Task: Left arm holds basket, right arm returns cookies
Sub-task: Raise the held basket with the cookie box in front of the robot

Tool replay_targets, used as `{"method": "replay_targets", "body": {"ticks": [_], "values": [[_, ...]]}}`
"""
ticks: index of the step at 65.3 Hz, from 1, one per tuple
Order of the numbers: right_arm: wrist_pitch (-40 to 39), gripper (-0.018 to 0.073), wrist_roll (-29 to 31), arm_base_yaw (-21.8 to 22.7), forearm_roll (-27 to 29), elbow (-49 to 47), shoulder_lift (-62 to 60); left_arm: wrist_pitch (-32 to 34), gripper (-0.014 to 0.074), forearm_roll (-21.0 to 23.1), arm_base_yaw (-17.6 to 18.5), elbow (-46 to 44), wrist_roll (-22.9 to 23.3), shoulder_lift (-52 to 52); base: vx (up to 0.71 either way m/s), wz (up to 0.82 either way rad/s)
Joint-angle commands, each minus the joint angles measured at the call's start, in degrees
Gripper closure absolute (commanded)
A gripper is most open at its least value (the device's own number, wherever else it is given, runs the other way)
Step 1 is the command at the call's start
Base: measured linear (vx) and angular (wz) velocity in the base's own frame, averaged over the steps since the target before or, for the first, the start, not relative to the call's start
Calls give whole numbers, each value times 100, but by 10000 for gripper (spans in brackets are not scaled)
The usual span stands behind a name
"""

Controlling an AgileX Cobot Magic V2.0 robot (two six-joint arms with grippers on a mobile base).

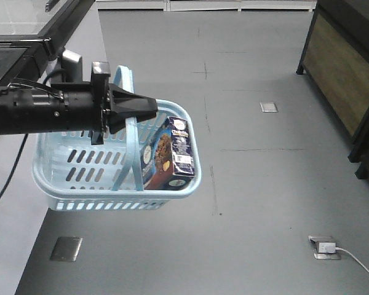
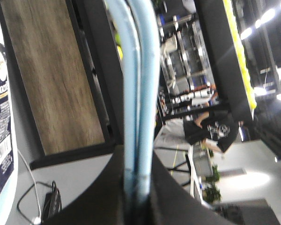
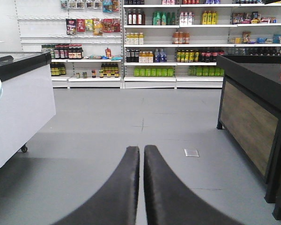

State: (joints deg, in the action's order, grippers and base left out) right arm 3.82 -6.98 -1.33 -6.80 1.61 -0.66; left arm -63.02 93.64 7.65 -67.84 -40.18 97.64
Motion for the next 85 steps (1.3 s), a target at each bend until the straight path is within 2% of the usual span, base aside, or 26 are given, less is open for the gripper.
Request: {"method": "replay_targets", "body": {"ticks": [1, 18, 29, 40, 85], "values": [[-431, 565, 56, 3, -36, 102, -70, -313, 602, 848, 386, -16, -256, -310, 0, 0], [-431, 565, 56, 3, -36, 102, -70, -342, 602, 848, 1175, 200, -618, -315, 0, 0], [-431, 565, 56, 3, -36, 102, -70, 170, 602, 853, 1466, 476, -592, -320, 0, 0], [-431, 565, 56, 3, -36, 102, -70, 252, 602, 853, 1543, 703, -715, -320, 0, 0], [-431, 565, 56, 3, -36, 102, -70, 52, 602, 838, 1570, 713, -689, -339, 0, 0]]}}
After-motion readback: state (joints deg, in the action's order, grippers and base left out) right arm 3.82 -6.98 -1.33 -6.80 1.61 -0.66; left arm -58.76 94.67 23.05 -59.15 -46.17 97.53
